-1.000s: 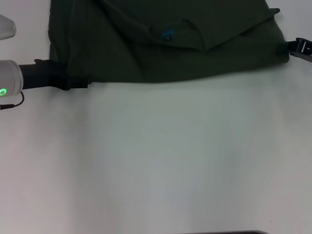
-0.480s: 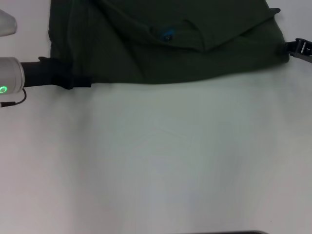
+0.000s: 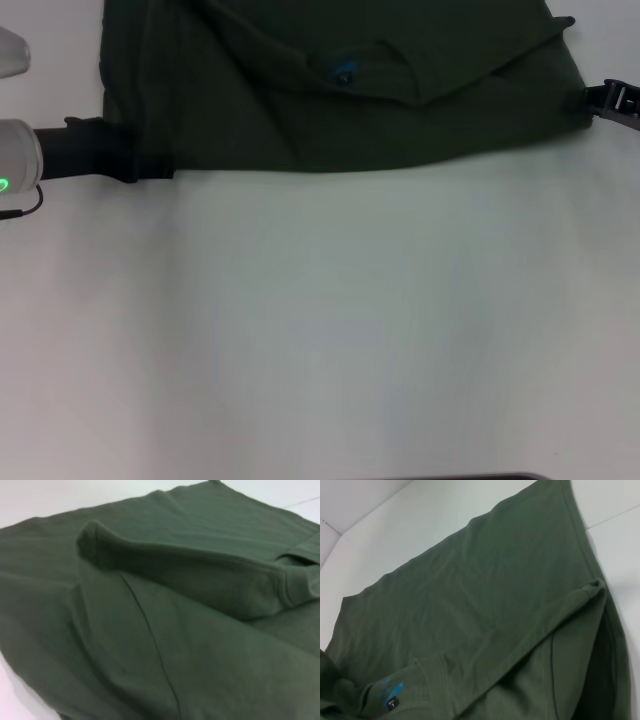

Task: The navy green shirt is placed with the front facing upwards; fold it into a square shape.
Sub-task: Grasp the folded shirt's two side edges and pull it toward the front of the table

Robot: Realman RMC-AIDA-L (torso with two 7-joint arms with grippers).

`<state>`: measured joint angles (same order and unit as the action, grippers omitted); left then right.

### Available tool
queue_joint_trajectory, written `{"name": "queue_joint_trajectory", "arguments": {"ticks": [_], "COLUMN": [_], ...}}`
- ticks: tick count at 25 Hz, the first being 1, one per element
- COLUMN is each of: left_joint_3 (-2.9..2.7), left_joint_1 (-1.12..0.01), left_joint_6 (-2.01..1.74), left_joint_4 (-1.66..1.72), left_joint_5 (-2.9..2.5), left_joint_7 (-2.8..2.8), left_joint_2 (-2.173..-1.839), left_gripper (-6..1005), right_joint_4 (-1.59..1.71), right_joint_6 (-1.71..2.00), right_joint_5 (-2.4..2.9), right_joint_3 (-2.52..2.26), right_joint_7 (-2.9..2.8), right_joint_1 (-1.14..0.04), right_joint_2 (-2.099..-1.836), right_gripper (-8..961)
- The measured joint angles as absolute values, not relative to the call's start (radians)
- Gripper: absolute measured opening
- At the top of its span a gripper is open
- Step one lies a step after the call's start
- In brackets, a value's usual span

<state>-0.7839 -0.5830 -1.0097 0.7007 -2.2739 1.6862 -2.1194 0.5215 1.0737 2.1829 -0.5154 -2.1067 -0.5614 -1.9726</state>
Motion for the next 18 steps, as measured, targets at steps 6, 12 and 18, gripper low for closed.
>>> {"name": "queue_joint_trajectory", "arguments": {"ticks": [6, 12, 18], "left_joint_3": [-0.780, -0.781, -0.783], "left_joint_1": [-0.584, -0.586, -0.585], "left_joint_6": [-1.050, -1.054, -1.036], "left_joint_4": [0.701, 0.702, 0.703], "left_joint_5": [-2.286, -2.290, -2.292], "left_joint_7": [1.687, 1.687, 1.688], "left_joint_2": [-2.119, -2.119, -2.122], "left_gripper": [872, 863, 778], "right_joint_4": [0.523, 0.523, 0.525], "right_joint_6": [1.074, 1.074, 1.074], "right_joint_5": [2.183, 2.183, 2.183], "right_joint_3": [-0.515, -0.515, -0.515], "right_joint_7": [-2.107, -2.107, -2.106], "right_joint_1": [-0.563, -0.565, -0.561], "right_joint_2": [-1.973, -1.973, -1.974], "right_gripper": [44, 43, 42]}}
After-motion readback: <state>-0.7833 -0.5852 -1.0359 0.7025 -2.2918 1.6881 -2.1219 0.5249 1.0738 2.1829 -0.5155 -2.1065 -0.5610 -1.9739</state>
